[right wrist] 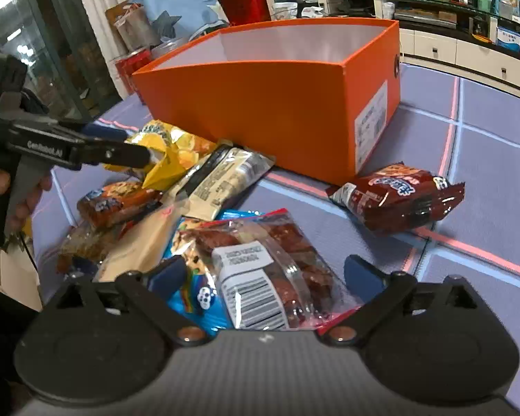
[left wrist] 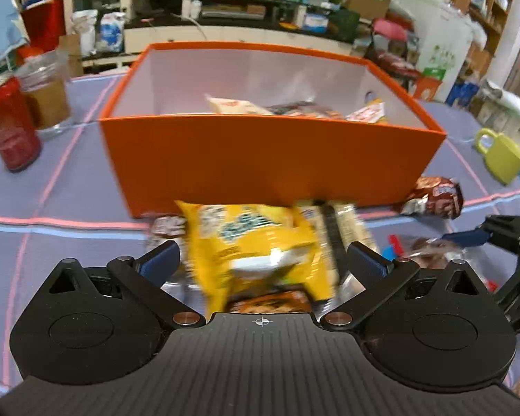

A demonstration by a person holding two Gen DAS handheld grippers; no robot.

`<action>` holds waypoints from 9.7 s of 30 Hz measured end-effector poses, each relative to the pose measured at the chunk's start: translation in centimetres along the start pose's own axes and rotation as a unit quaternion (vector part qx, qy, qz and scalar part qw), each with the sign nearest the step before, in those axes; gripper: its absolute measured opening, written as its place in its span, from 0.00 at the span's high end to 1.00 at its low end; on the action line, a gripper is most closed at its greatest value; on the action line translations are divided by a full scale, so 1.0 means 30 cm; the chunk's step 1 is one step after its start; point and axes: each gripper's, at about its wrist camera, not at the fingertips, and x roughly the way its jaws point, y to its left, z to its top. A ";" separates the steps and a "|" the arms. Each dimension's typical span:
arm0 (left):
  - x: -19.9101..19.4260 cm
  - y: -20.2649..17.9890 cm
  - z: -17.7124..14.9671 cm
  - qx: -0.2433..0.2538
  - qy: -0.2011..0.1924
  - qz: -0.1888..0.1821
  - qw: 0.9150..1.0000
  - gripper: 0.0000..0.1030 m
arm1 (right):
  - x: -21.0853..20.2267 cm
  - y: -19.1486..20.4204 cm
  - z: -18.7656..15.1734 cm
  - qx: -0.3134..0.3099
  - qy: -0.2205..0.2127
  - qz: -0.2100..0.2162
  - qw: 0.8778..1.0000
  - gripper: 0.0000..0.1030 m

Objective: Organize snacks
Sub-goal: 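Grasp the yellow cake bag with the left gripper while the right grasps the sausage bag, then lift both held bags and carry them over the orange box, then open both grippers to drop the yellow cake bag and sausage bag into the box, then grasp the orange cookie bag with the left gripper while the right grasps the round biscuit packet, then carry both packets over the orange box and open both grippers to release them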

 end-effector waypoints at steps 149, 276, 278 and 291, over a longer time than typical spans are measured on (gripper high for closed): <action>-0.007 -0.050 0.353 -0.027 -0.121 0.140 0.982 0.78 | 0.008 0.159 0.448 -0.006 -0.161 -0.205 0.965 0.48; -0.193 0.026 -0.024 -0.010 -0.064 0.183 0.981 0.83 | -0.099 0.401 0.092 -0.041 -0.119 -0.197 0.972 0.42; -0.191 0.023 -0.026 -0.009 -0.063 0.185 0.981 0.83 | -0.095 0.403 0.088 -0.041 -0.118 -0.197 0.972 0.42; -0.190 0.030 -0.025 -0.011 -0.057 0.194 0.979 0.83 | -0.099 0.403 0.086 -0.040 -0.121 -0.198 0.972 0.42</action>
